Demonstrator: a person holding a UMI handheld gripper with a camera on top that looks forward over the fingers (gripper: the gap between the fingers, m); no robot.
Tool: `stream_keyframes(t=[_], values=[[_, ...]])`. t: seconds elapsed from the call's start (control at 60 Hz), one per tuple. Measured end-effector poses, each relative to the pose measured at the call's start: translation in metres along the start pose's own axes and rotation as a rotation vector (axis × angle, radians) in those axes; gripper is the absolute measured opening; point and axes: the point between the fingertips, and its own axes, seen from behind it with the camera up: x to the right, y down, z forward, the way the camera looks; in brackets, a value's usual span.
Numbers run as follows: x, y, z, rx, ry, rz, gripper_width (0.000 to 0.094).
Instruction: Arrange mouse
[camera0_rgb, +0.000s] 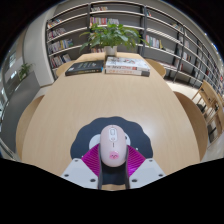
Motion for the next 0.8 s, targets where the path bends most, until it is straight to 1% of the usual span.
stream_keyframes(t=[0.067,0.083,0.133,0.15,0.233,0.317,0.333,0.367,0.383,0.4,0.417,0.467,0.583,0.7,0.8], values=[[-0.002,0.02,0.01,-0.027,-0.008,0.023,0.0309],[-0.002,0.017,0.01,0.0,-0.008,0.022,0.0315],[-0.001,0.018,0.011,0.004,-0.006,-0.004,0.0323],[0.0,0.015,0.009,-0.009,-0.004,-0.007,0.0342],[-0.001,0.018,0.009,-0.006,-0.007,-0.003,0.0418],[-0.001,0.016,0.009,-0.028,-0.017,0.006,0.049],[0.0,0.018,0.01,-0.04,-0.018,0.012,0.0533],[0.001,0.017,0.006,-0.048,-0.013,0.028,0.0685],[0.0,0.012,0.0,-0.038,-0.013,0.035,0.0711],[0.001,0.006,-0.002,-0.019,-0.016,0.043,0.0796],[0.001,-0.001,-0.006,0.002,-0.018,0.049,0.0842],[0.002,-0.018,-0.022,0.048,-0.02,0.054,0.0854],[0.006,-0.046,-0.074,0.106,-0.027,0.057,0.0843],[0.011,-0.063,-0.132,0.163,-0.022,0.047,0.0841],[0.014,-0.059,-0.172,0.196,-0.026,0.025,0.084]])
